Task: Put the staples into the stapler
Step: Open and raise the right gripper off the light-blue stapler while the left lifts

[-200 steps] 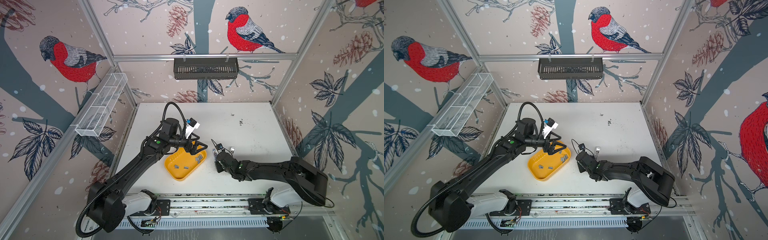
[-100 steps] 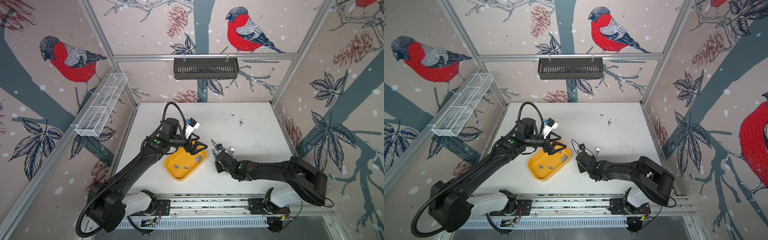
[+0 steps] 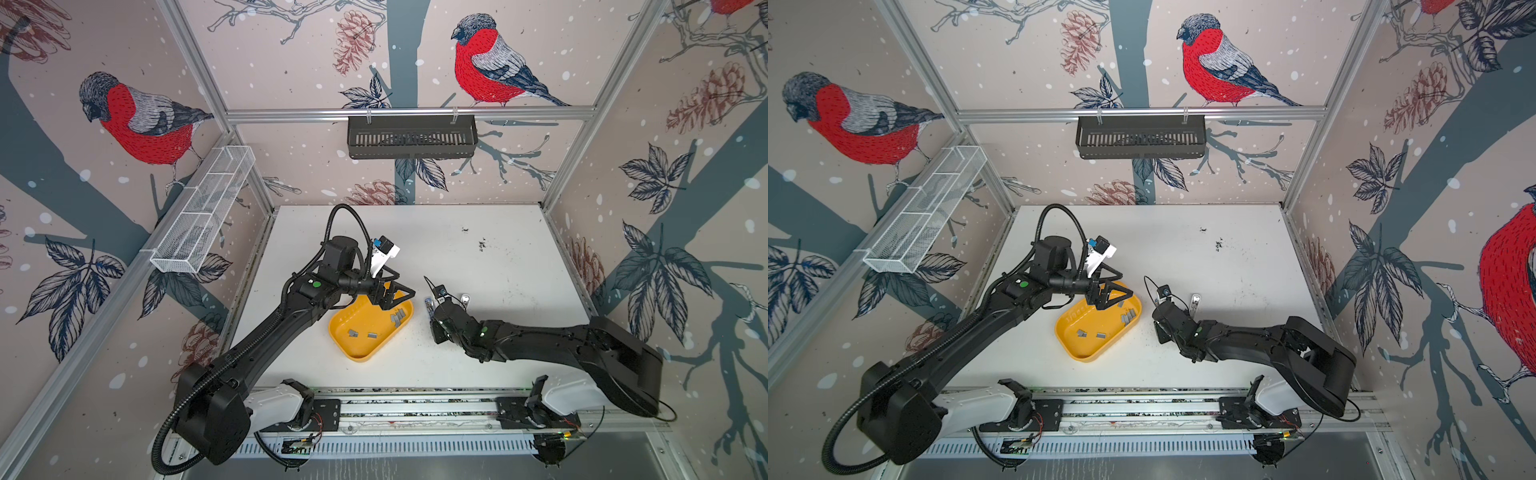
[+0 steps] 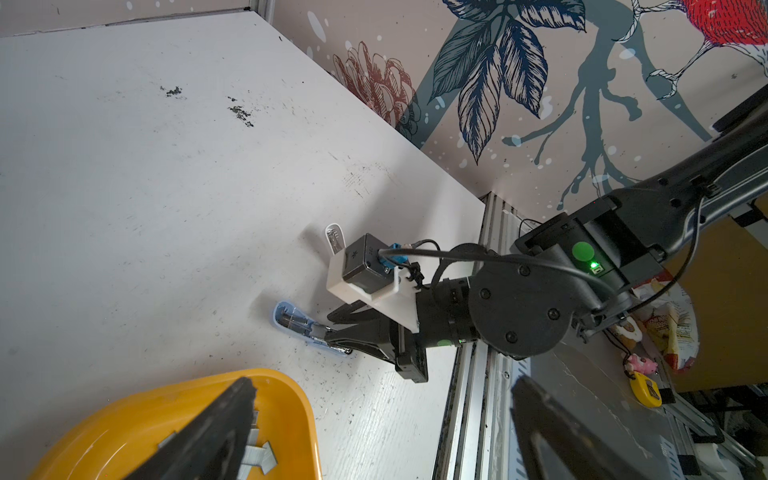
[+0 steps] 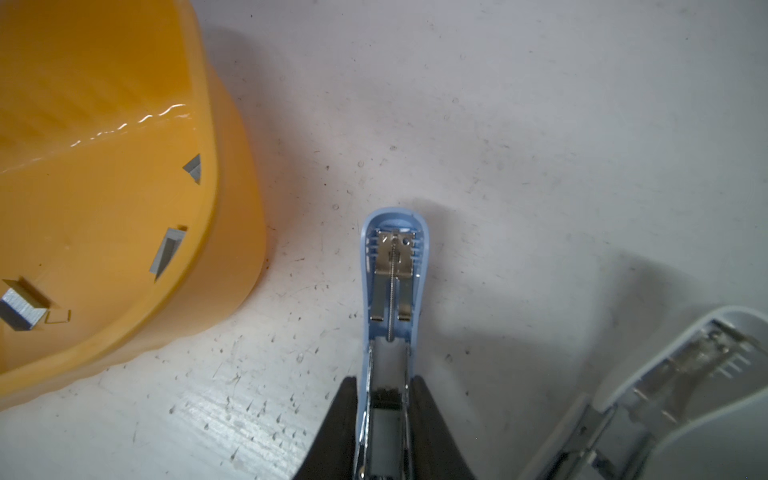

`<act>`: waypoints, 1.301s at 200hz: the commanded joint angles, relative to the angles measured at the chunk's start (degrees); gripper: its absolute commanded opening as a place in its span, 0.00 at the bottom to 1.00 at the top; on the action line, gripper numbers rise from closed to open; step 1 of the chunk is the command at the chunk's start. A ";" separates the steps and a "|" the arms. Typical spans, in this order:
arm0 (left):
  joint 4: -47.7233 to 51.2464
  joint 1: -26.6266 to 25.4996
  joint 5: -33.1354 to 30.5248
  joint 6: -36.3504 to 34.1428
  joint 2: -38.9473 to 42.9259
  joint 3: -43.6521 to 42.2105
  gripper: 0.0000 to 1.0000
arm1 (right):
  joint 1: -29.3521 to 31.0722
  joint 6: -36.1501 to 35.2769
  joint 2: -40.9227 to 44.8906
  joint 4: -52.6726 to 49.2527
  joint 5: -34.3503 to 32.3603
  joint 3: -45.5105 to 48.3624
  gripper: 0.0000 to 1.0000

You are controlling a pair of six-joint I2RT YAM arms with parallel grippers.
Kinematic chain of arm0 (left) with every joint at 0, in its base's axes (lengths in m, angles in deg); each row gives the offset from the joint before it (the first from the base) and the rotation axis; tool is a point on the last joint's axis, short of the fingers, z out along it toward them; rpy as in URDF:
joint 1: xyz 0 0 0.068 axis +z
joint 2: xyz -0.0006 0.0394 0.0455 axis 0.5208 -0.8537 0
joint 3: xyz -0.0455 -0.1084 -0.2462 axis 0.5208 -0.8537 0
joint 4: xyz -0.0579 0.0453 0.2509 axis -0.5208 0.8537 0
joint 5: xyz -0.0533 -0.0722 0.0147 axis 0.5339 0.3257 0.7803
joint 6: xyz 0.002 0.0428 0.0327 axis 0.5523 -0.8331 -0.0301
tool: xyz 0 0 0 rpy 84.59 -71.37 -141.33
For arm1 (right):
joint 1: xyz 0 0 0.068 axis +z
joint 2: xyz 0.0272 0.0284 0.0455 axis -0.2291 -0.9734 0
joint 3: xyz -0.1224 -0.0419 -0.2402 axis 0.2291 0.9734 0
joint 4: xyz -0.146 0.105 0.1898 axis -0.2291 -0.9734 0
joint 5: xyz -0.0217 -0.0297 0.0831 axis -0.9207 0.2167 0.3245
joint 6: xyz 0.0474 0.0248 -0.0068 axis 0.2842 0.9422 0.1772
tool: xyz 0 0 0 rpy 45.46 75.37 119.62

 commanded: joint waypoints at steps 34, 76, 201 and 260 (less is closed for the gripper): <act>-0.27 0.13 0.47 -0.40 -0.36 0.39 0.96 | -0.98 3.42 8.06 -4.92 -0.51 1.87 0.28; -2.51 -0.02 -1.42 0.22 -0.55 -0.68 0.97 | -3.10 8.74 16.86 -8.18 3.22 5.62 0.35; -5.61 -5.48 -8.48 -1.79 -21.53 22.15 0.97 | -12.06 9.21 19.82 -15.34 9.07 8.61 0.62; -5.55 -5.48 -7.30 -2.94 -27.12 26.91 0.97 | -12.50 6.69 11.46 -11.52 7.50 6.68 0.63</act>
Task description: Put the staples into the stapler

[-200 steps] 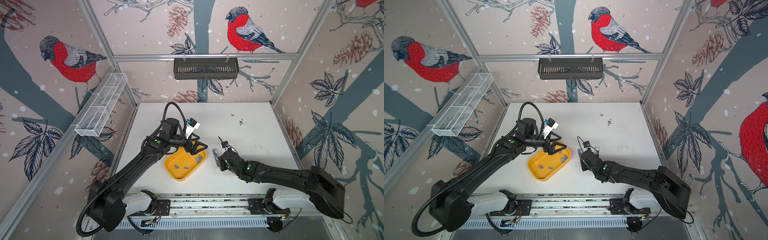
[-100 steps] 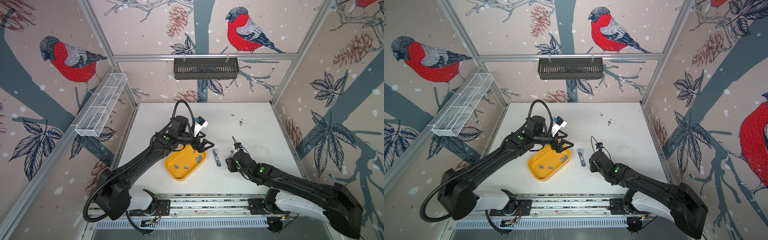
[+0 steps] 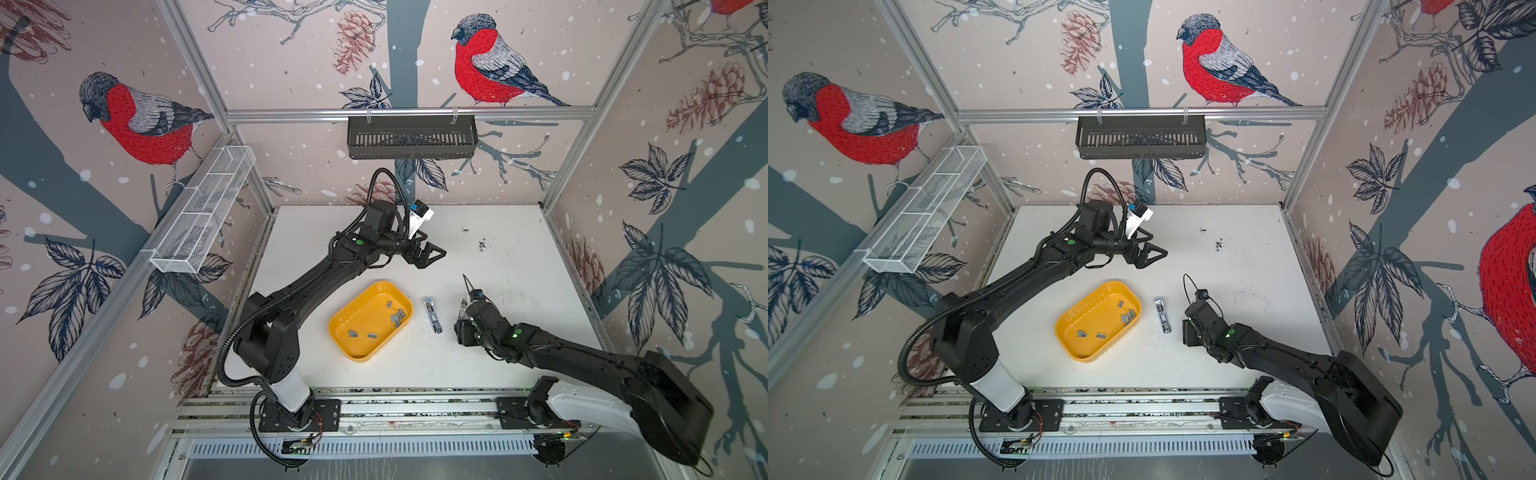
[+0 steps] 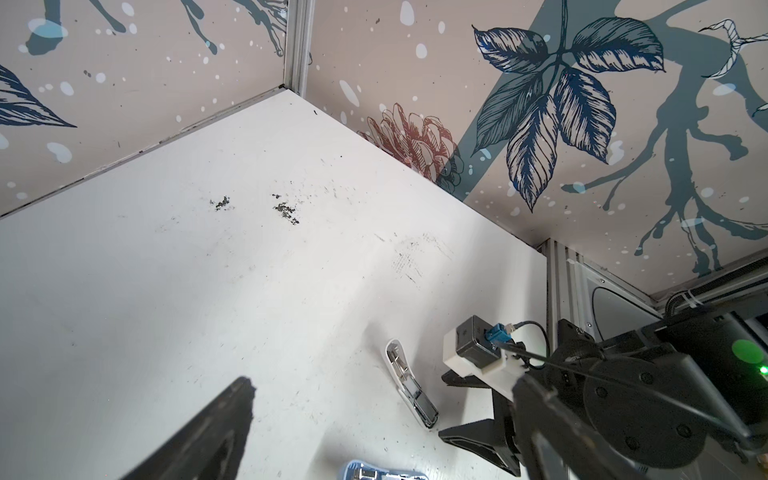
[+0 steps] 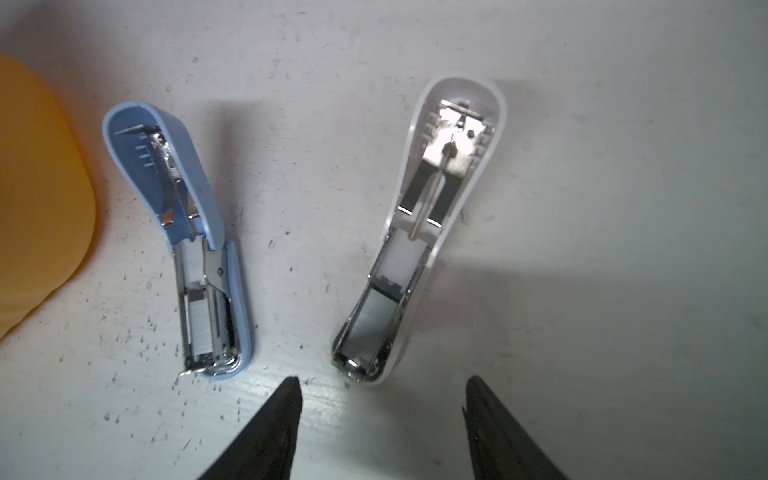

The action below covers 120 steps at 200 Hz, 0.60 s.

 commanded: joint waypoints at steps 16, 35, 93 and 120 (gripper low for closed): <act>-1.88 -0.12 1.09 -1.73 0.17 -2.02 0.97 | -0.06 -1.74 -3.86 2.22 -1.61 -1.98 0.62; -2.02 0.04 -0.08 -2.40 1.25 -3.99 0.97 | 0.36 -2.02 -4.65 1.05 -3.21 -2.77 0.61; -1.48 -0.12 -1.14 -1.52 2.26 -4.38 0.97 | 3.30 1.49 -8.29 -1.44 -8.87 -2.53 0.58; -2.04 -0.12 -2.80 -0.87 2.49 -4.91 0.97 | 2.77 2.51 -5.65 -2.00 -9.49 -1.49 0.54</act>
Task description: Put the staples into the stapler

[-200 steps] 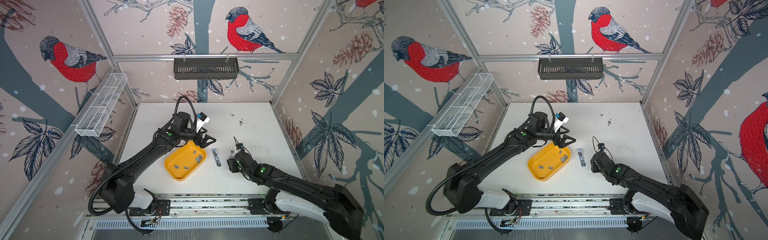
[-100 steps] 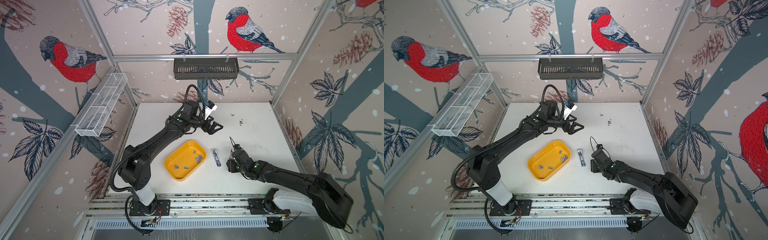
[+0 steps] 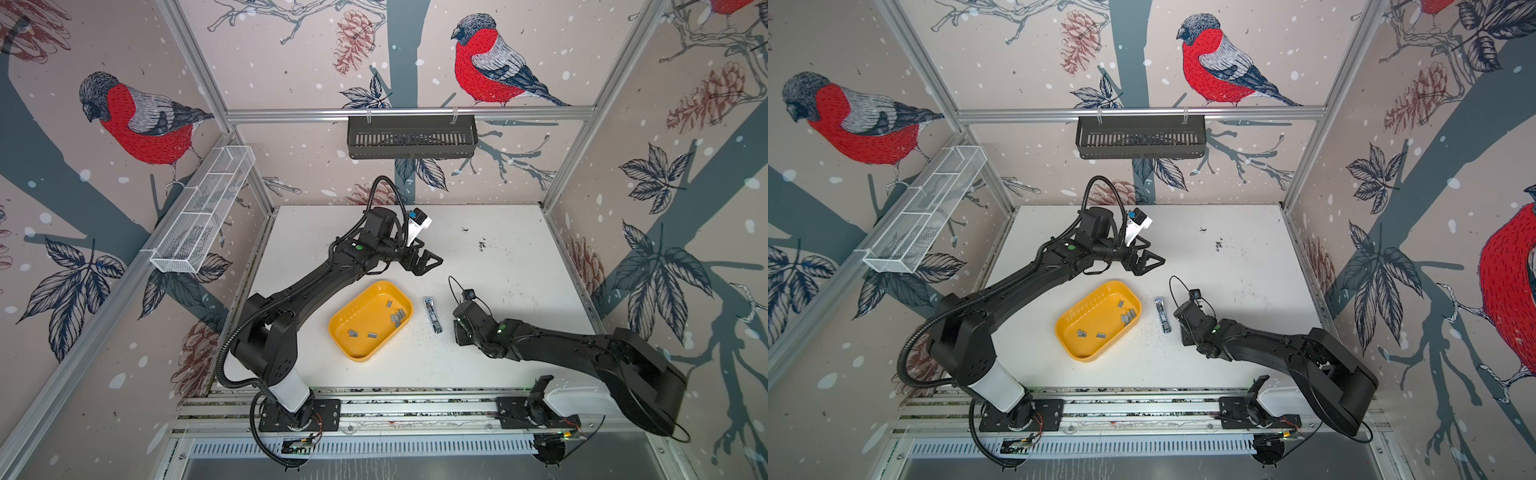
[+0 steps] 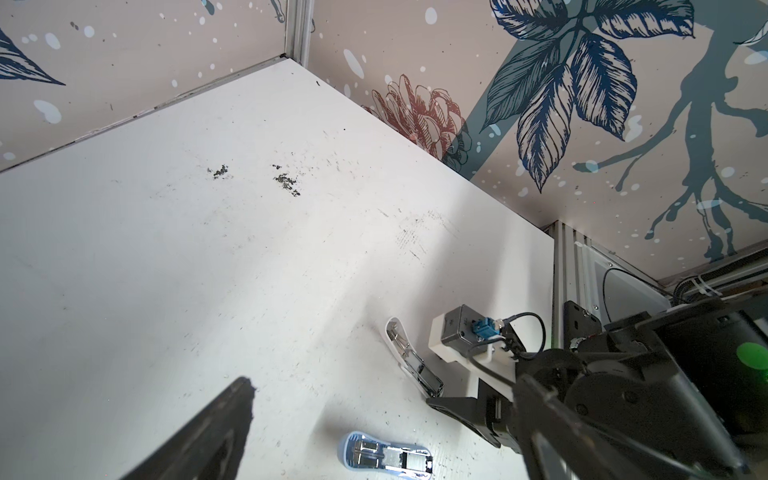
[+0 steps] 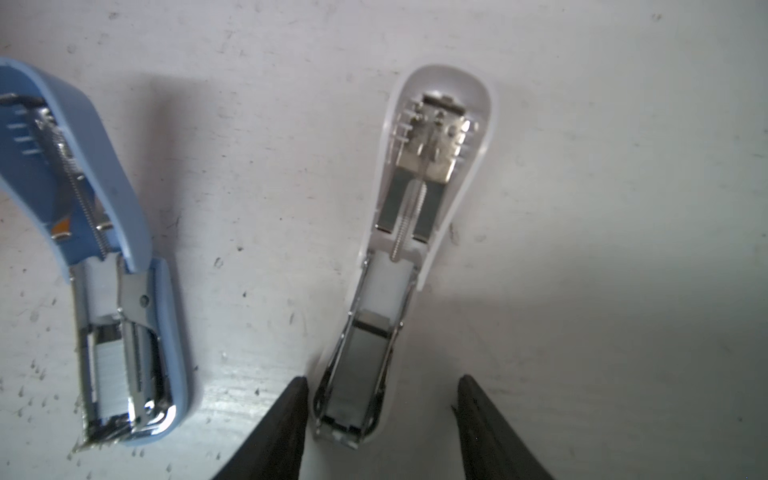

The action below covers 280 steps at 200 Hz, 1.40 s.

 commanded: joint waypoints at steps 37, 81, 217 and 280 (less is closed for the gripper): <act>-4.92 -0.21 -0.81 1.74 1.12 -1.98 0.97 | -1.82 0.25 5.01 -1.84 0.58 1.84 0.49; -5.53 -0.96 -1.76 2.04 0.39 -2.43 0.97 | -3.68 -0.82 5.74 -2.25 1.29 1.83 0.45; 0.02 -2.21 -1.29 1.37 -2.49 1.31 0.97 | -6.42 -3.30 9.02 1.36 10.97 1.65 0.33; 0.09 -2.23 -1.72 0.83 -1.98 1.05 0.97 | -6.24 -3.04 9.40 2.65 13.31 2.17 0.28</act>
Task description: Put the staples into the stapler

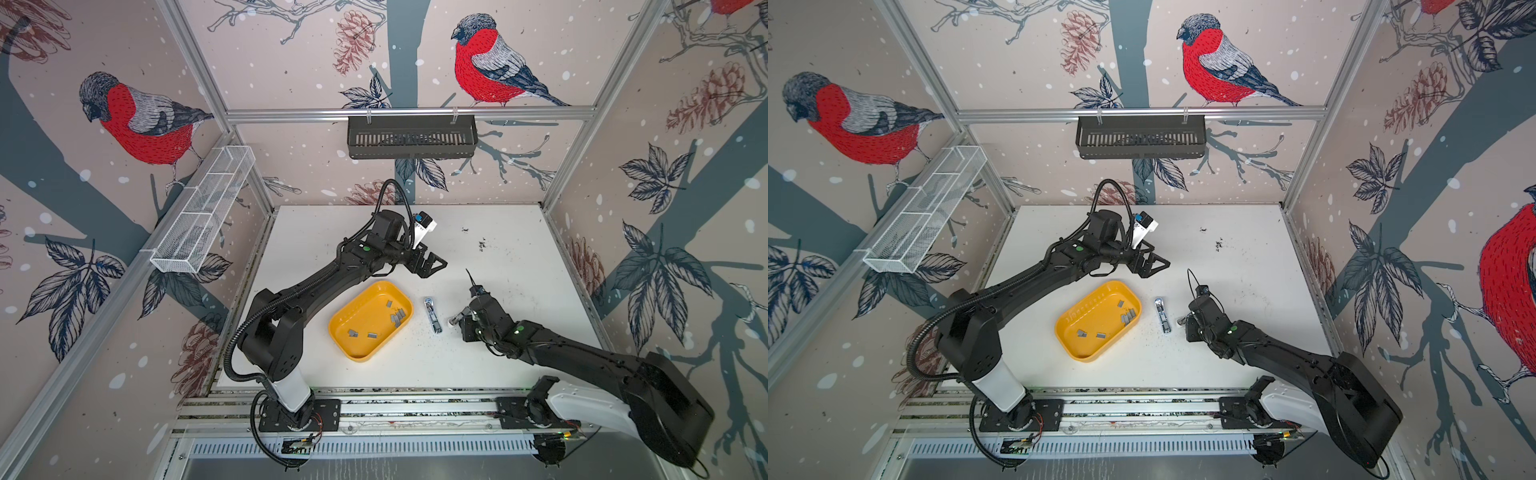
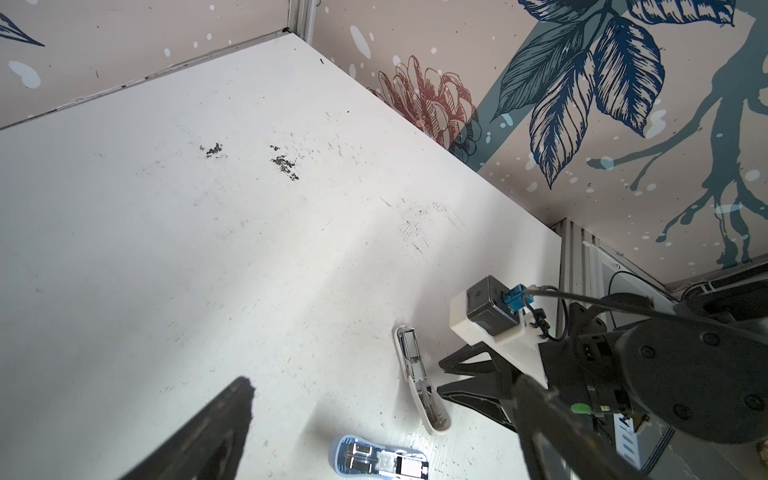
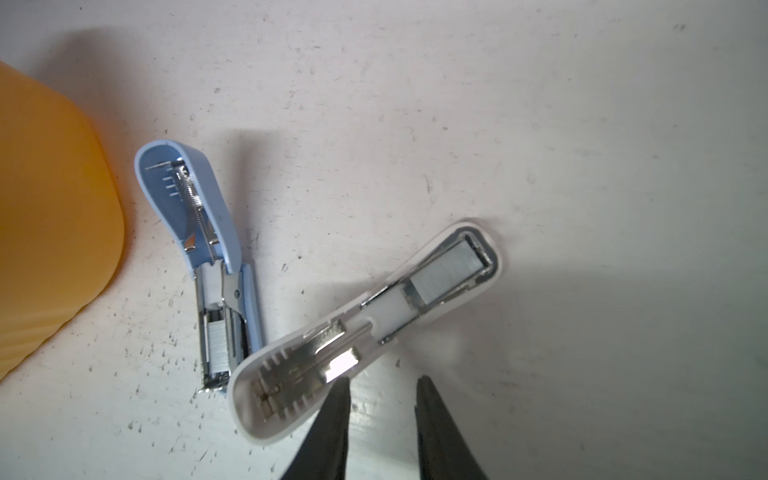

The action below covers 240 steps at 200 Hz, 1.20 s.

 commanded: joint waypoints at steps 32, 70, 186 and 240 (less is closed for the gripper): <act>-0.16 -0.11 0.11 -1.29 0.47 0.34 0.97 | 0.12 0.22 1.18 1.87 2.69 0.39 0.28; 0.70 -0.11 0.59 -0.95 -0.11 1.05 0.97 | 0.07 0.87 1.36 2.18 2.66 0.19 0.27; 2.75 -0.11 2.01 -1.88 -0.32 1.99 0.98 | 1.32 2.67 4.79 -0.86 4.79 1.03 0.25; 2.10 -0.09 1.65 -2.41 0.58 1.36 0.98 | 2.64 2.94 1.41 2.77 6.29 -0.34 0.25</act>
